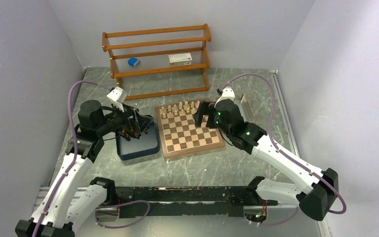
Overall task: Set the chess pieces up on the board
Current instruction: Reset both arms
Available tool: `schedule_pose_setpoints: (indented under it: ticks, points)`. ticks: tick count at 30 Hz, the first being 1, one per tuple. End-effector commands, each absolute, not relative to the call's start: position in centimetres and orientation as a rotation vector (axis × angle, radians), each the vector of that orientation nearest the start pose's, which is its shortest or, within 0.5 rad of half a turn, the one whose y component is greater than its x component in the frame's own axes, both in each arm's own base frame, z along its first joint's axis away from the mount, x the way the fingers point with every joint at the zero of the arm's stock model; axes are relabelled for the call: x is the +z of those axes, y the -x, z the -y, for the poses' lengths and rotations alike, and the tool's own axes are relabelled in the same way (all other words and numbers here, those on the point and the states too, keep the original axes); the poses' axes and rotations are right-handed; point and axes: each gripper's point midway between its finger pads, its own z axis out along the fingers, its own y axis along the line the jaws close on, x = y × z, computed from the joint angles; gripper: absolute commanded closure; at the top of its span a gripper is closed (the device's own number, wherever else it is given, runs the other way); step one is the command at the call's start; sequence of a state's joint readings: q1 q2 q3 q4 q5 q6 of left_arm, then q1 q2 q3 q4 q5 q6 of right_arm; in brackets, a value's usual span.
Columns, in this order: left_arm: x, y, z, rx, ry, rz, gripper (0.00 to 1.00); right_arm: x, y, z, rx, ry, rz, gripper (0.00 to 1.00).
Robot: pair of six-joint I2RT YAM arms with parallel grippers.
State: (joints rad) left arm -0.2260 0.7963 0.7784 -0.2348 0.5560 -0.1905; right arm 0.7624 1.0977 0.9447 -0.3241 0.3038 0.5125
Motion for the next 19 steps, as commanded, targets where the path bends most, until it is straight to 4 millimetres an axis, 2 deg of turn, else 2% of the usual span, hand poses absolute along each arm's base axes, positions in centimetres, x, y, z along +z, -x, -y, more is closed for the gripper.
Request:
schedule_pose_setpoints:
  ticks: [1,12,19]
  points:
    - [26.8,-23.9,16.8,-0.879,-0.444,-1.782,0.0,21.3,-27.3,-20.6,0.464,-0.047,-2.091,0.0]
    - [25.2,-24.1,16.5,-0.862,-0.424,-1.838,0.0,24.9,-27.0,-20.4,0.536,-0.036,-1.976,0.0]
    - [25.1,-24.0,16.5,-0.866,-0.422,-1.836,0.0,25.2,-27.0,-19.9,0.533,-0.069,-1.964,0.0]
